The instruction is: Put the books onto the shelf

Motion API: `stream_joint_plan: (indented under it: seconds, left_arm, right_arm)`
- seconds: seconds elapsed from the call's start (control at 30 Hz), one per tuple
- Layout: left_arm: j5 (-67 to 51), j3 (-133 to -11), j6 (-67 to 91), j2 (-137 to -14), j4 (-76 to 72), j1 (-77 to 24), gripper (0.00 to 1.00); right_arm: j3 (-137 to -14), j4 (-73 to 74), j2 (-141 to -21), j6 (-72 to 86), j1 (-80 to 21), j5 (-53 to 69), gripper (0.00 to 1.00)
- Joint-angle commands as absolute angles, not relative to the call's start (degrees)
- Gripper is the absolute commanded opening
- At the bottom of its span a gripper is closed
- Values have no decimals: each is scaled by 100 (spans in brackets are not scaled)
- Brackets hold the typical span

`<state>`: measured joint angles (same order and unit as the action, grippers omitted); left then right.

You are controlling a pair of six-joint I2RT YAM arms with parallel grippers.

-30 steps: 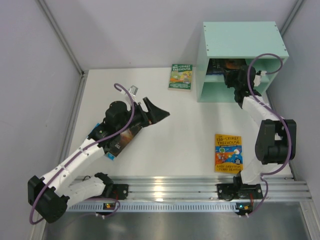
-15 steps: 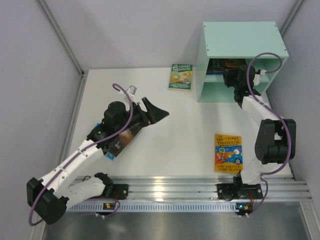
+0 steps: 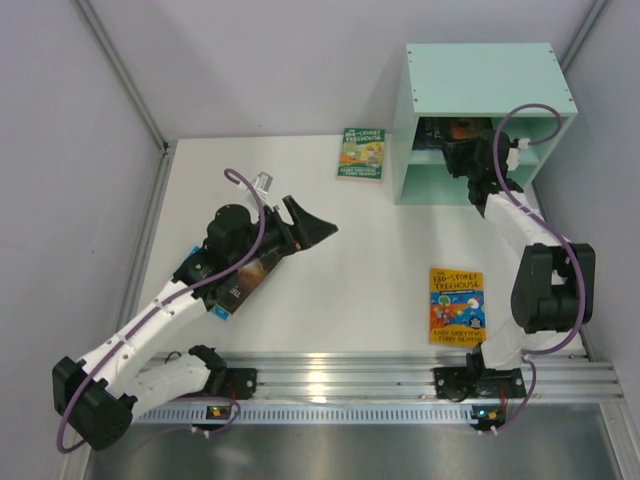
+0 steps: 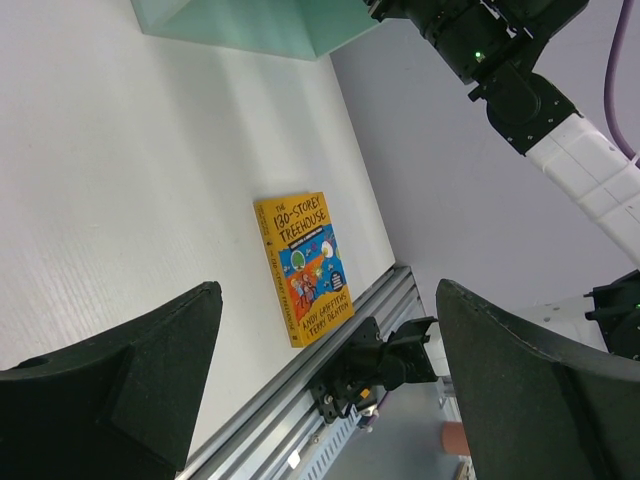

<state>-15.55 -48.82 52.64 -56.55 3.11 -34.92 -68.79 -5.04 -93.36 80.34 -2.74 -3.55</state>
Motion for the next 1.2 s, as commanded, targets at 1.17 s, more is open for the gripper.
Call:
stream_joint_plan:
  seconds: [1.17]
  left_arm:
    - [-1494, -4764, 5273, -5502, 79, -3472, 93]
  right_arm:
    - [-7347, -932, -9519, 8191, -571, -325, 28]
